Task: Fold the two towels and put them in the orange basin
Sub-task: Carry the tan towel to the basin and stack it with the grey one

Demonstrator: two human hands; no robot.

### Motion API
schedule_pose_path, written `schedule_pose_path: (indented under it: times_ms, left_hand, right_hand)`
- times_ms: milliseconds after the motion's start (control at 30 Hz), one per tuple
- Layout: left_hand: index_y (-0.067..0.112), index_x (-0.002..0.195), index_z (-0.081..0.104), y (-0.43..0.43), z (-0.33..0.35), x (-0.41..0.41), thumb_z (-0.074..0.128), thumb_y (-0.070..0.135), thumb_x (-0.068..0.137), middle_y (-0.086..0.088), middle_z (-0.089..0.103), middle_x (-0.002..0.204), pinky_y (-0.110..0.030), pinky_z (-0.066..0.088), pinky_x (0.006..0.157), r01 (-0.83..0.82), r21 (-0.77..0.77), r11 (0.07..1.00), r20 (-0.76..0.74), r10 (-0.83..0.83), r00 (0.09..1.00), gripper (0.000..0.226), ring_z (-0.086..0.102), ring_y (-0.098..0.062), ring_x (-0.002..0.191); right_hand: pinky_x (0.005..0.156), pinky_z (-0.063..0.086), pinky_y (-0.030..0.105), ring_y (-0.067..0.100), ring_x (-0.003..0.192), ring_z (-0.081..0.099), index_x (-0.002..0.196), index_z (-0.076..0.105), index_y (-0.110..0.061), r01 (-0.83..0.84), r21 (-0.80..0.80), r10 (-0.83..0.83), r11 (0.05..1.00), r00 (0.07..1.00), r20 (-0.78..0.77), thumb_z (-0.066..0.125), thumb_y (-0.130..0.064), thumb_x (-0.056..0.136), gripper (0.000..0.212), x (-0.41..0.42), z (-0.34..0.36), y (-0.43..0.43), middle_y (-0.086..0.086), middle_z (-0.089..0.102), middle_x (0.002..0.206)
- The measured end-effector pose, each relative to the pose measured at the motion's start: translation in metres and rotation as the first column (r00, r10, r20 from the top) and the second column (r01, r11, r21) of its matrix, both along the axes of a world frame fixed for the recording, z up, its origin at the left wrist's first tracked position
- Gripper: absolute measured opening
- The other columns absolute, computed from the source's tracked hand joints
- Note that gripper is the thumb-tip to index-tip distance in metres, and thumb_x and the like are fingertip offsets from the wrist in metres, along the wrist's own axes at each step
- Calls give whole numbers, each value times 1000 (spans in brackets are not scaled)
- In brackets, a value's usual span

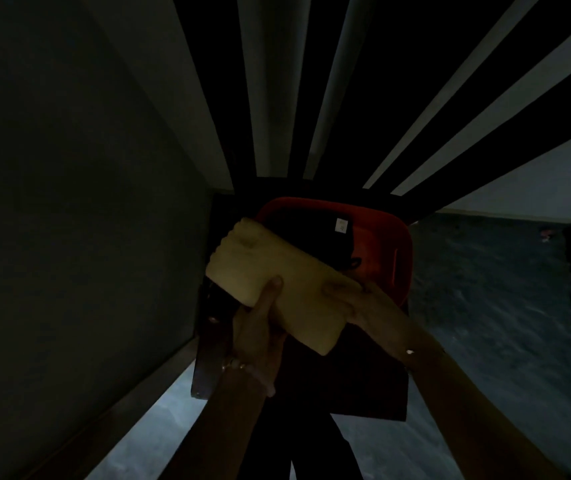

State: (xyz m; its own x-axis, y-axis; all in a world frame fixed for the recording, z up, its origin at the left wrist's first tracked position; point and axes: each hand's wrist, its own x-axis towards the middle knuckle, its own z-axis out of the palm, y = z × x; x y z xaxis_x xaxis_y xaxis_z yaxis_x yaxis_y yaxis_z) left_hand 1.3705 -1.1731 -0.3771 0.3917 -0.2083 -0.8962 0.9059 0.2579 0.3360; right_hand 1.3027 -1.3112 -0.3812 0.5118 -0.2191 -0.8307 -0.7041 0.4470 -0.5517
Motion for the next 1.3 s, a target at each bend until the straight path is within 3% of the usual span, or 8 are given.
schedule_pose_path:
  times_ms: [133,267,400,600,767,867,1033,1300]
  left_hand:
    - [16,139,33,7,1,8,61,17,85,2,53,113,-37,43,80,-14,99,995,58,8,998,62,51,-15,89]
    - [14,142,30,18,1,9,59,16,87,-5,47,131,-36,43,76,37,138,990,54,-45,998,62,52,-13,86]
    - [15,146,20,25,0,5,62,20,85,-8,33,148,-38,36,83,68,189,980,24,-74,997,74,40,-27,128]
    - [18,144,26,28,-3,-5,64,25,83,-9,36,145,-40,35,84,138,227,964,16,-145,989,73,38,-31,130]
    - [20,144,25,32,-8,-11,68,31,77,-8,38,144,-45,36,92,143,194,971,-26,-140,990,80,38,-32,131]
    - [17,144,25,32,-10,-10,64,25,82,-11,36,146,-40,36,86,130,209,969,5,-134,991,74,38,-32,131]
    - [24,146,21,35,-13,-13,68,24,77,-6,33,147,-43,37,90,104,182,978,47,-114,992,83,37,-29,131]
    - [26,146,19,39,-2,-17,63,37,78,-6,35,146,-49,35,101,44,124,991,24,-47,999,82,39,-31,130]
  right_hand:
    - [66,47,18,10,90,59,102,57,-23,157,-85,-155,984,988,20,46,-18,96,14,6,-19,-11,4,59,116]
    - [62,41,15,6,82,52,128,49,-9,73,-366,-117,928,988,-100,49,-18,96,33,14,-53,-28,9,57,123]
    - [70,45,27,26,110,55,131,49,-5,138,-305,-173,942,981,-91,58,-22,93,43,26,-62,-29,10,57,122]
    - [102,42,48,35,122,49,135,47,-9,175,-242,-218,954,962,-162,69,-27,84,58,36,-68,-25,15,52,134]
    - [101,42,47,36,124,46,137,45,-6,195,-247,-251,949,942,-222,69,-26,84,62,40,-75,-27,17,48,138]
    - [83,49,34,34,123,47,137,44,-6,184,-183,-229,966,937,-264,63,-26,88,56,41,-75,-26,16,47,137]
    - [62,48,29,22,85,59,127,52,-3,253,-116,-274,961,931,-242,62,-22,88,45,42,-64,-19,11,59,109]
    - [74,46,28,23,108,54,136,44,-10,452,-203,-468,869,883,-39,64,-17,87,54,15,-5,-6,4,54,123]
